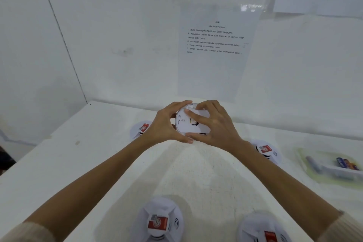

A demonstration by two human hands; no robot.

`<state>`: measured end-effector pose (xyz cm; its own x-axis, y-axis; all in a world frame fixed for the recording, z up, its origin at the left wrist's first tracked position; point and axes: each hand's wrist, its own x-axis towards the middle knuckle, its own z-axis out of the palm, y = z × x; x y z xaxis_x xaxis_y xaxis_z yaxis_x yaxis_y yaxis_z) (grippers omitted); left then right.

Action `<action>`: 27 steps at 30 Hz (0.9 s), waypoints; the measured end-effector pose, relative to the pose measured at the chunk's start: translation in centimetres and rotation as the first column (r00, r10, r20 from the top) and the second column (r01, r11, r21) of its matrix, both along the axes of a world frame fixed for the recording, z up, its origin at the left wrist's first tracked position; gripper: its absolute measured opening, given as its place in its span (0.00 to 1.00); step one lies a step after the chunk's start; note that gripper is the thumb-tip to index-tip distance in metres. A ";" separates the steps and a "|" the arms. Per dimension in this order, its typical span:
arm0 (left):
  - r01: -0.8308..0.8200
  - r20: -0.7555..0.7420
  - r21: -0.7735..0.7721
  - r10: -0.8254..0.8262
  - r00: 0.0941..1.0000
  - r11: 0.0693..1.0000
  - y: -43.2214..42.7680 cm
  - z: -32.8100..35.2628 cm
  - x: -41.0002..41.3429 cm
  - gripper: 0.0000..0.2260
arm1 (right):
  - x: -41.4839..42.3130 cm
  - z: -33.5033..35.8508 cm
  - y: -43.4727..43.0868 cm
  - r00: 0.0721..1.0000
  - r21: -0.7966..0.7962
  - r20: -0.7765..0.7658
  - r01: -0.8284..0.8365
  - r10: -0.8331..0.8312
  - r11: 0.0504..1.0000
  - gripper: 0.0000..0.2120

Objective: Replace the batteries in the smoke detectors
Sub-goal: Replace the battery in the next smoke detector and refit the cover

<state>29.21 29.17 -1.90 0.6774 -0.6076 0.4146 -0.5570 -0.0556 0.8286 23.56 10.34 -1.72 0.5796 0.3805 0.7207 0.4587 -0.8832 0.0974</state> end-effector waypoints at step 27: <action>-0.015 0.086 0.002 0.015 0.996 1.000 0.2 -0.1 -0.1 0.42 | -0.7 -1.7 0.2 0.994 0.249 -0.095 -0.037 0.062 0.968 0.31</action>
<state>29.15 29.40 -1.99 0.6482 -0.5990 0.4701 -0.6254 -0.0667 0.7774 22.82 10.53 -3.43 0.6391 0.2284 0.7344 0.4985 -0.8502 -0.1694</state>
